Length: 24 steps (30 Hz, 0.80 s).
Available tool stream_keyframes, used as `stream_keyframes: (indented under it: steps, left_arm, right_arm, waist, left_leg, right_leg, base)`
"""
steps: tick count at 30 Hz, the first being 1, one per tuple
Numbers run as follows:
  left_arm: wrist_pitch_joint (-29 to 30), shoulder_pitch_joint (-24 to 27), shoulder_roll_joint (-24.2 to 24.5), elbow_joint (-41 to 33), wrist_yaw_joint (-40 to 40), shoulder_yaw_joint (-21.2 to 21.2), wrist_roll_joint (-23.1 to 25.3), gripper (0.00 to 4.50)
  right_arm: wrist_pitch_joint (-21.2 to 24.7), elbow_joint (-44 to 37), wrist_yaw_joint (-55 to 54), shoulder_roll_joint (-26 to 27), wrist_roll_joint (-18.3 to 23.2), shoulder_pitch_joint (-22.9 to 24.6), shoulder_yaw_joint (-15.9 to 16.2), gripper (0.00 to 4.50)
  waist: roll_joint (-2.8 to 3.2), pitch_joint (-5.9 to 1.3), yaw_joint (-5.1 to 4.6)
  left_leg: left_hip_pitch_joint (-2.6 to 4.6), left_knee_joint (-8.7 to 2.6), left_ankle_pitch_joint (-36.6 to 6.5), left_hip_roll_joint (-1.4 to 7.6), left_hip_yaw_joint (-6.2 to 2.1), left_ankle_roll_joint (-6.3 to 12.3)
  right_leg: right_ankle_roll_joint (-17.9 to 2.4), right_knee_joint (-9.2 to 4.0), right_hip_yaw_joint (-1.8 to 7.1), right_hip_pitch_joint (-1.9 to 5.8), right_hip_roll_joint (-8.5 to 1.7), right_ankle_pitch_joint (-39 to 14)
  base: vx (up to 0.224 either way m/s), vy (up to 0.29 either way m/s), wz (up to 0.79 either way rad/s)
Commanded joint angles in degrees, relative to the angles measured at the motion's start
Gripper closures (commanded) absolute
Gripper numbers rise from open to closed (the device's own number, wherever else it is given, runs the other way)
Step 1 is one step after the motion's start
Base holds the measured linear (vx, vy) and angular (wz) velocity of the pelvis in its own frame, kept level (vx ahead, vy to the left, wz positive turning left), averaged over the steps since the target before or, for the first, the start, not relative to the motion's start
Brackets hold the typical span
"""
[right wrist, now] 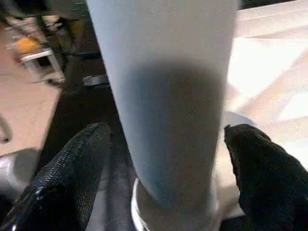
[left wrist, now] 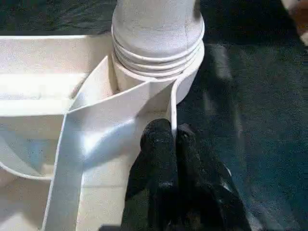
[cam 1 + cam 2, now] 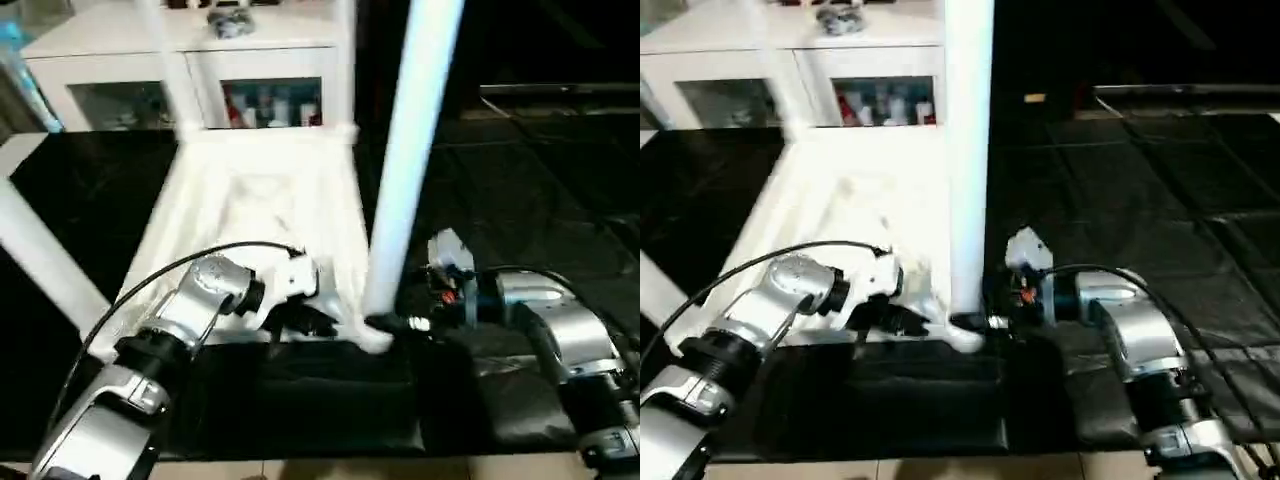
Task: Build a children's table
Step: Rotate leg to tighten
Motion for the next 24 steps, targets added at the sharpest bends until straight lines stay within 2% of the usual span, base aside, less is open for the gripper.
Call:
stream_keyframes:
  steps: [1,2,7,18,24]
  left_arm:
    - [-1.2,0.2,-0.4,-2.1,-3.1,-2.4,0.7,4.50]
    - [-1.3,0.2,-0.4,-2.2,-3.3,-2.4,0.6,4.50]
    - [-1.6,0.1,0.3,-3.0,-5.6,-3.0,-0.1,4.50]
    - [-2.0,-0.1,1.6,-3.4,-7.7,-3.3,-0.2,4.50]
    - [-1.9,-0.1,1.5,-3.0,-7.4,-3.1,-0.2,4.50]
  right_arm:
    - [0.1,0.4,3.5,-1.1,1.4,-1.1,1.3,0.45]
    - [0.4,0.4,4.4,-1.3,1.5,-1.2,1.7,0.71]
    - [0.6,1.9,8.9,-2.4,1.4,-2.1,4.1,1.15]
    - [0.8,3.8,12.4,-3.0,2.2,-3.5,4.9,2.14]
    - [1.2,3.6,13.2,-2.6,2.3,-3.2,5.2,2.40]
  waist:
    - [-1.00,-3.80,-0.31]
    - [-1.09,-3.87,-0.21]
    - [-1.13,-3.93,0.07]
    - [-1.41,-3.89,0.27]
    - [-1.35,-3.95,0.29]
  left_leg:
    - [-0.22,-3.46,-6.4,1.17,0.34,5.45]
    - [-0.23,-3.45,-5.9,1.19,0.30,5.54]
    - [-0.31,-3.34,-4.9,1.21,0.33,5.84]
    - [-0.32,-3.33,-4.5,1.19,0.34,5.78]
    - [-0.29,-3.28,-4.4,1.18,0.34,5.69]
  right_leg:
    - [-13.7,-3.20,2.65,3.70,-2.83,-8.1]
    - [-13.6,-3.13,2.62,3.77,-2.84,-8.2]
    - [-13.7,-3.10,2.59,3.62,-2.82,-8.2]
    - [-13.3,-3.10,2.60,3.62,-2.80,-8.8]
    - [-13.3,-3.05,2.58,3.61,-2.77,-8.8]
  base:
    - [0.000,0.000,0.00]
    - [0.000,0.000,0.00]
    - [0.000,0.000,0.00]
    - [0.000,0.000,0.00]
    - [0.000,0.000,0.00]
